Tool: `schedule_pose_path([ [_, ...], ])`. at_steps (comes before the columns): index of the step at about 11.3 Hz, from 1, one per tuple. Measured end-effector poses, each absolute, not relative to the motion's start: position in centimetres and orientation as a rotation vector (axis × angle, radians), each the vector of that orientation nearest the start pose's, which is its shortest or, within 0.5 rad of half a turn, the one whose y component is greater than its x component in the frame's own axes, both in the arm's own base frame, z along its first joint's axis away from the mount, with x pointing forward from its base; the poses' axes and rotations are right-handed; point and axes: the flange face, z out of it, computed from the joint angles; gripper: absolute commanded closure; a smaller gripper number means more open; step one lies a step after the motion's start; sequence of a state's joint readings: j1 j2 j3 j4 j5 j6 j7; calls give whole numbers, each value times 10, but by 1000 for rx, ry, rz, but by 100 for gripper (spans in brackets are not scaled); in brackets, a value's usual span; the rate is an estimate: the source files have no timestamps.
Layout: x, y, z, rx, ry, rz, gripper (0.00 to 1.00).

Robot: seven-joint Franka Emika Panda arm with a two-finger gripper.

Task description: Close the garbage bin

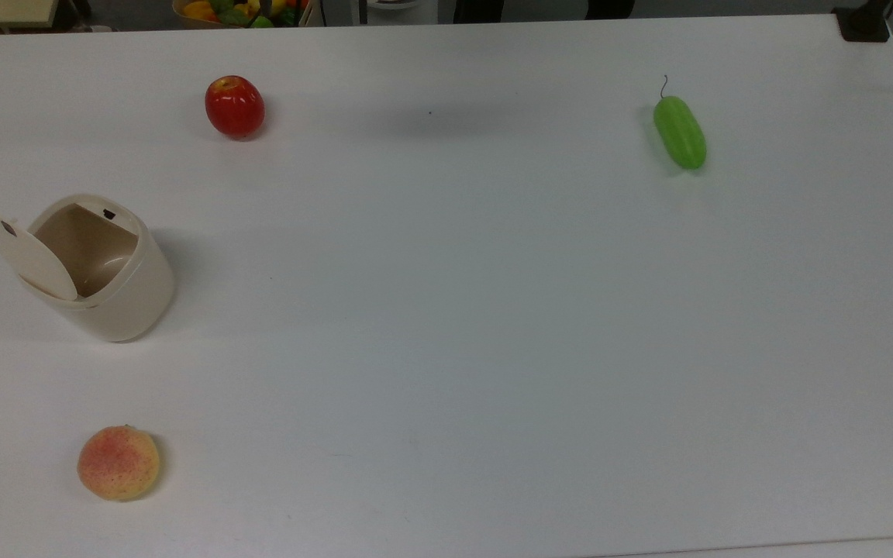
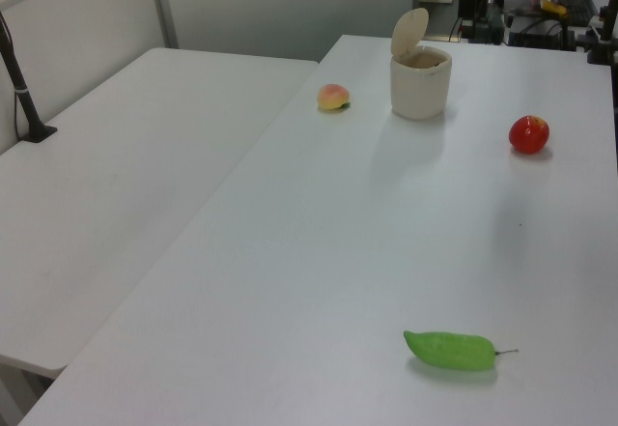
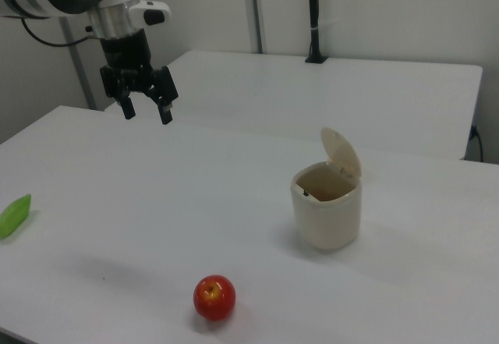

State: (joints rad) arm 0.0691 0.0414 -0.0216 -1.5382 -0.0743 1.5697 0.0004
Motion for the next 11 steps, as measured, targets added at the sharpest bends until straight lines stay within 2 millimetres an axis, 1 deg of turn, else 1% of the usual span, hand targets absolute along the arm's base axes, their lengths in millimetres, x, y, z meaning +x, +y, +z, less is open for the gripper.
schedule_pose_path([
  [7, 567, 15, 615, -3217, -65, 21, 0],
  [8, 567, 15, 614, -3217, -65, 22, 2],
  [9, 567, 15, 614, -3217, -65, 22, 10],
  [10, 567, 15, 614, -3217, -66, 23, 30],
  [11, 567, 15, 614, -3217, -66, 24, 59],
])
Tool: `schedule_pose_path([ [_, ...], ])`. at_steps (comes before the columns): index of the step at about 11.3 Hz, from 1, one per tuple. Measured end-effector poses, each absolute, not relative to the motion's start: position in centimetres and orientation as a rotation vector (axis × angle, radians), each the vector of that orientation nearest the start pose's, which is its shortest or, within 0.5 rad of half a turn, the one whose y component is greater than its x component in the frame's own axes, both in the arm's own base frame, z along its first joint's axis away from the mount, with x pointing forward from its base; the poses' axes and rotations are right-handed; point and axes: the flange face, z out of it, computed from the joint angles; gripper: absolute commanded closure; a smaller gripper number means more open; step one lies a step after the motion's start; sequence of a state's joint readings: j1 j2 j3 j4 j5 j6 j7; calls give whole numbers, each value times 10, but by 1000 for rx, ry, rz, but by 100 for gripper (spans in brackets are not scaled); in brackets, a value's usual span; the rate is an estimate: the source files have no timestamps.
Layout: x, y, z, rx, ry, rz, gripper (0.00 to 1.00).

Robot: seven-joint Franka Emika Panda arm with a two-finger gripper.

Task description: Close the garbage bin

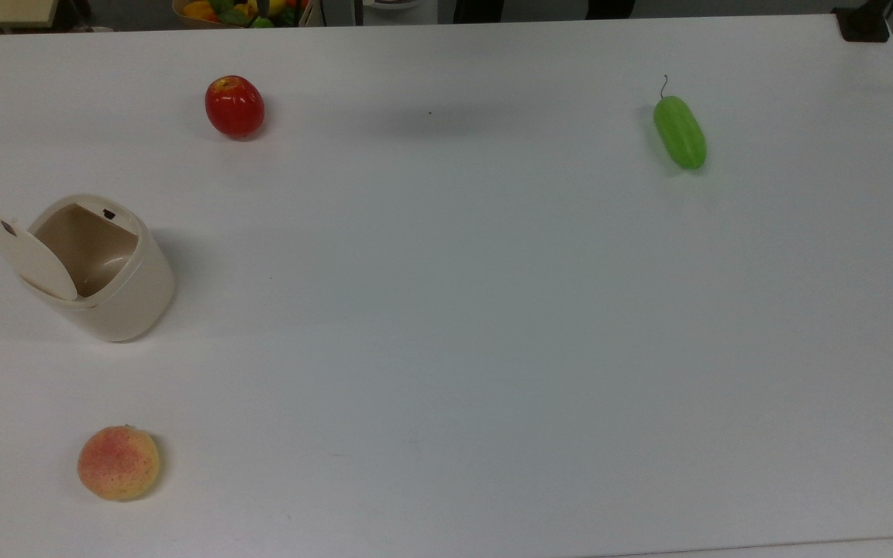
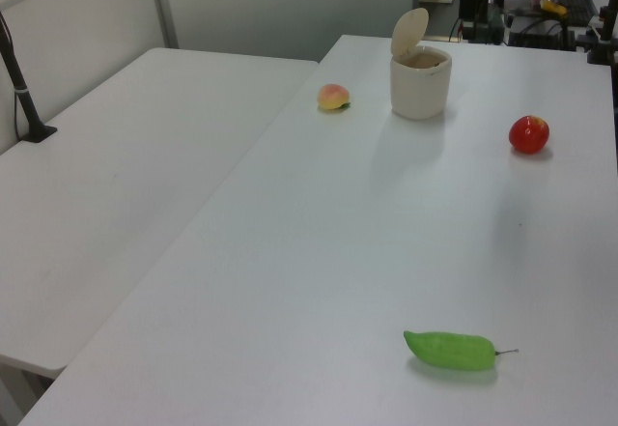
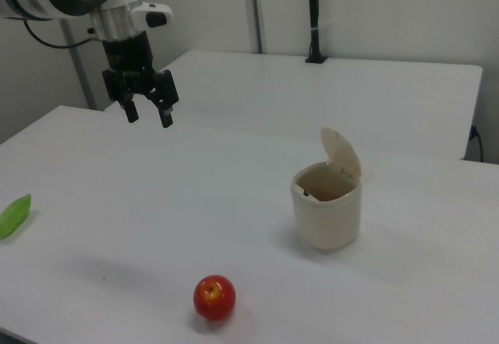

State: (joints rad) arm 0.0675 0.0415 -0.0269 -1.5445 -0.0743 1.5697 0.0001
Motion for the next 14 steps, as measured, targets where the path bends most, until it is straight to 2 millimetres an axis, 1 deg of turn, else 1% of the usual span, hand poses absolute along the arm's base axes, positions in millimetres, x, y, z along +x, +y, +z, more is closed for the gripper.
schedule_pose_path([
  [1, 567, 15, 614, -3216, -70, 24, 83],
  [2, 567, 15, 614, -3216, -86, 25, 100],
  [7, 567, 15, 613, -3216, -94, 27, 100],
  [9, 567, 11, 613, -3216, -83, 28, 100],
  [10, 567, 6, 613, -3217, -69, 29, 100],
  [12, 568, -21, 616, -3217, 8, 20, 100],
  [14, 575, -59, 619, -3218, 114, -48, 100],
])
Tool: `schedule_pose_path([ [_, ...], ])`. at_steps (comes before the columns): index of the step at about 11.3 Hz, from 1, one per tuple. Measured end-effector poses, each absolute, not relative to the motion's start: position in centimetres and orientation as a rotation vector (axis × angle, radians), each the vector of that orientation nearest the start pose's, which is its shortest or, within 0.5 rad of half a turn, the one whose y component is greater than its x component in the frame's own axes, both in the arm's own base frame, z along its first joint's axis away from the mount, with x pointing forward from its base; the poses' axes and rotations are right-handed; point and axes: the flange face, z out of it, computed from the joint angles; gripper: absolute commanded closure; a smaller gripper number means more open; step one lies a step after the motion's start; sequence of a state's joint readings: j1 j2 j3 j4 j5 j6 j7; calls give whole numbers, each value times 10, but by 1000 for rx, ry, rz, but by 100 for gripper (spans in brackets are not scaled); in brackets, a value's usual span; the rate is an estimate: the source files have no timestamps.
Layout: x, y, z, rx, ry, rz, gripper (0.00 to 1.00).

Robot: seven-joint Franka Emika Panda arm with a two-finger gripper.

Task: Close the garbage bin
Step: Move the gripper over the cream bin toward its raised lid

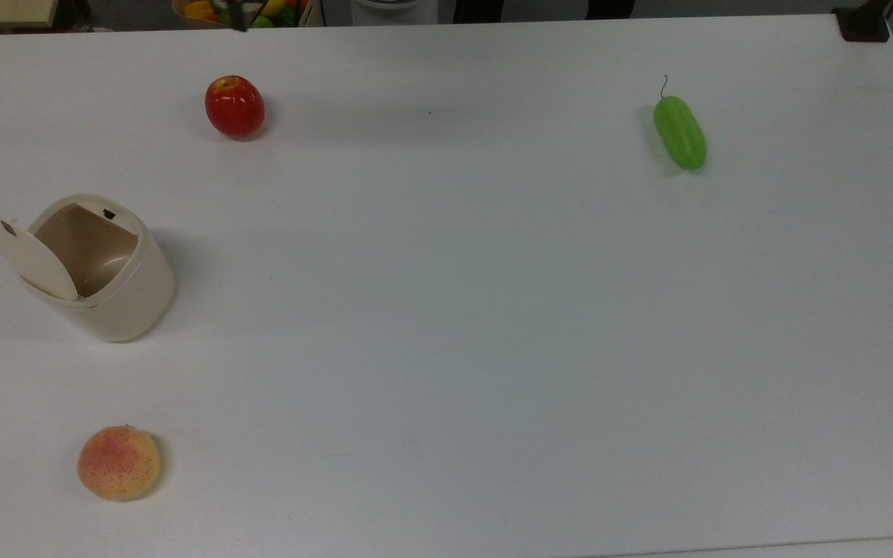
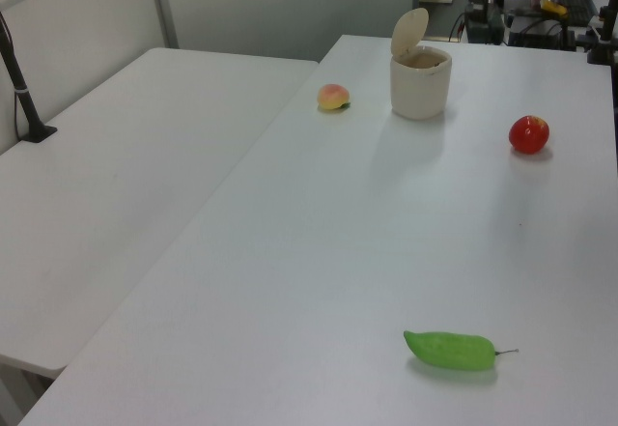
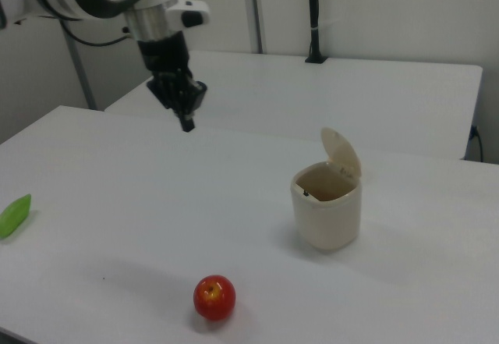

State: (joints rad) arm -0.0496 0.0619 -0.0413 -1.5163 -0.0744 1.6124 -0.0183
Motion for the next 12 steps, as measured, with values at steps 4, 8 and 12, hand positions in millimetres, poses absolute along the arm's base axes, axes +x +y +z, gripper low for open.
schedule_pose_path([
  [4, 609, -136, 598, -3205, 362, -300, 100],
  [8, 624, -202, 593, -3133, 657, -591, 100],
  [12, 639, -244, 581, -3025, 856, -854, 100],
])
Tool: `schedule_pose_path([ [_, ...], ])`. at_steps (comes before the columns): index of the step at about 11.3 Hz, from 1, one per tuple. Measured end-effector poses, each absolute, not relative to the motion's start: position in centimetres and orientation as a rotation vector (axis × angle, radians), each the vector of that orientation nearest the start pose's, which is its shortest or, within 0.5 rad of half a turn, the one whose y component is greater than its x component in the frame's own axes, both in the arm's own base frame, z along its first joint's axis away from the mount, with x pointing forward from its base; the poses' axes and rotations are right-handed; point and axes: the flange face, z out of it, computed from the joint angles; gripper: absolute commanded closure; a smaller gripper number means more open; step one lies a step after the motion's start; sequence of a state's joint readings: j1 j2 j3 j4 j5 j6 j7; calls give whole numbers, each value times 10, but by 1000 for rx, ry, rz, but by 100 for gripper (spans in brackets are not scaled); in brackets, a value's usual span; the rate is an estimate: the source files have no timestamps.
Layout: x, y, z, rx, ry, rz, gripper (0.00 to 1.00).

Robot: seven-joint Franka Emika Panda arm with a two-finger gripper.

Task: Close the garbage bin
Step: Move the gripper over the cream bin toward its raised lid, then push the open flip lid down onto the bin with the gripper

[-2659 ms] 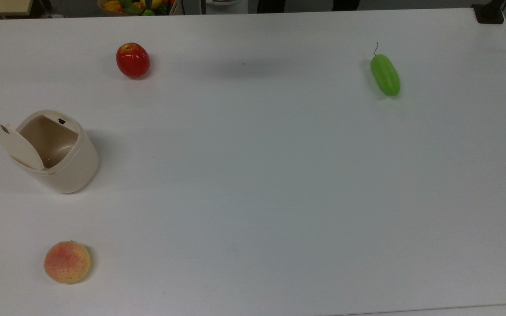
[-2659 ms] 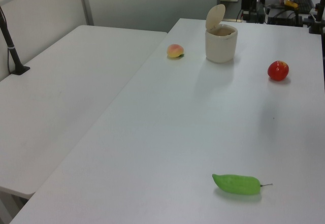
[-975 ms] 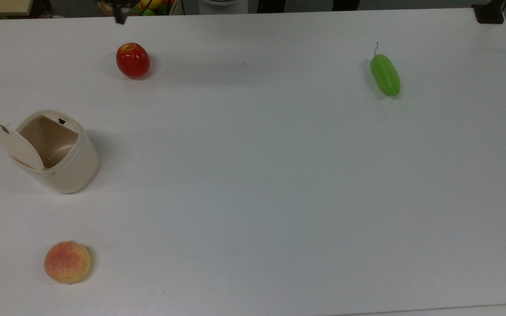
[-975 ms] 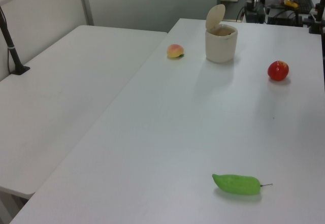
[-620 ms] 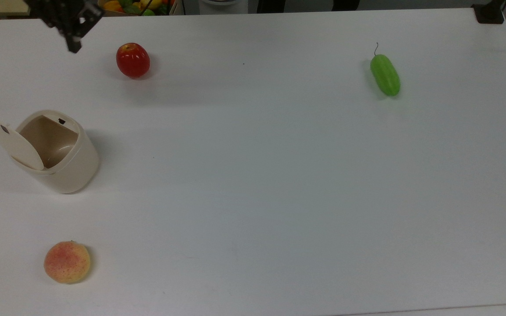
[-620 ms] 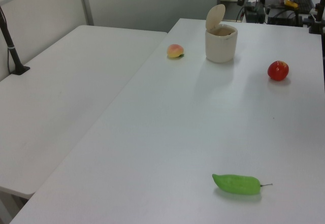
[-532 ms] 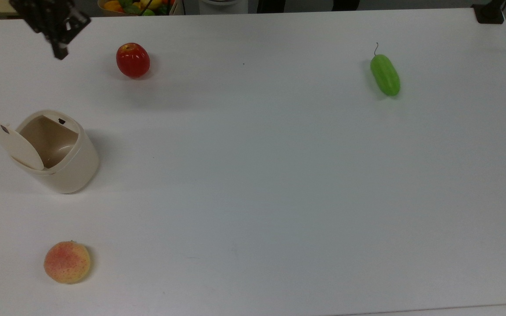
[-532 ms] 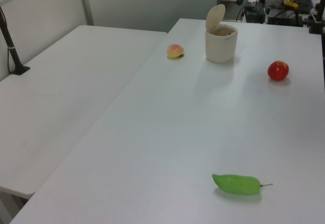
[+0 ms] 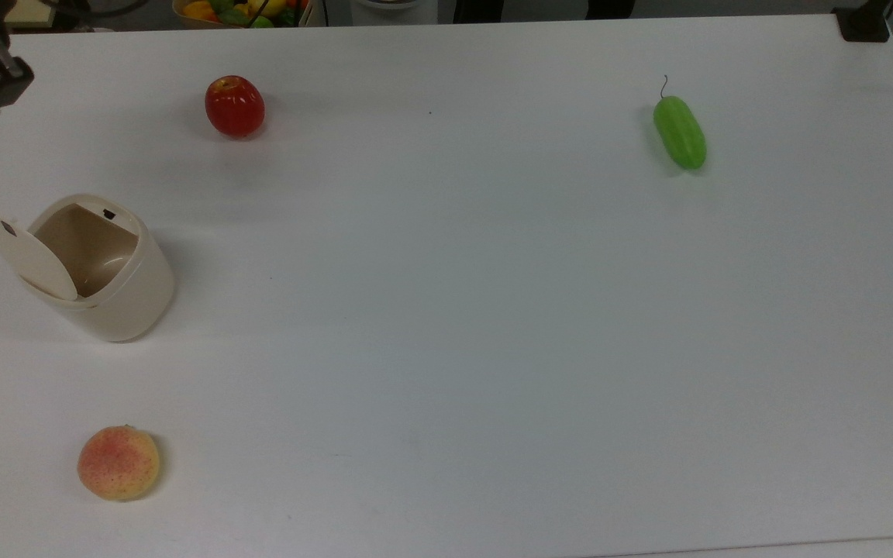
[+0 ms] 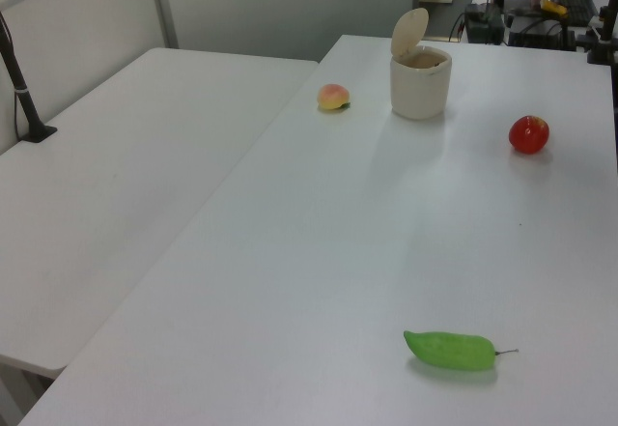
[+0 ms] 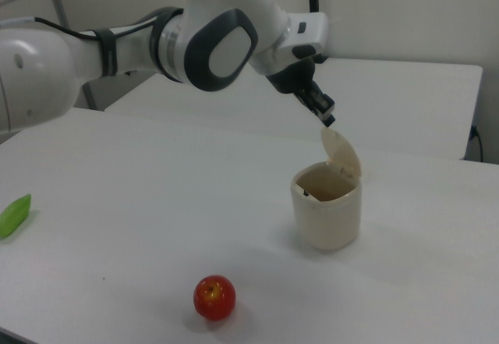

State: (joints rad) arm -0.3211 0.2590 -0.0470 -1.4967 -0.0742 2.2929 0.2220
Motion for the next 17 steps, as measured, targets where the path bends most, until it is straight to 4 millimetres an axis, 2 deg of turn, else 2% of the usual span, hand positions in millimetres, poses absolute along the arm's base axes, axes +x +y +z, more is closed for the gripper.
schedule_pose_path([
  [3, 653, -261, 568, -2974, 863, -1046, 100],
  [7, 673, -265, 536, -2941, 836, -1162, 100],
  [9, 678, -263, 522, -2947, 828, -1139, 100],
  [14, 694, -230, 505, -2955, 752, -1098, 100],
  [17, 693, -226, 487, -3007, 762, -925, 100],
])
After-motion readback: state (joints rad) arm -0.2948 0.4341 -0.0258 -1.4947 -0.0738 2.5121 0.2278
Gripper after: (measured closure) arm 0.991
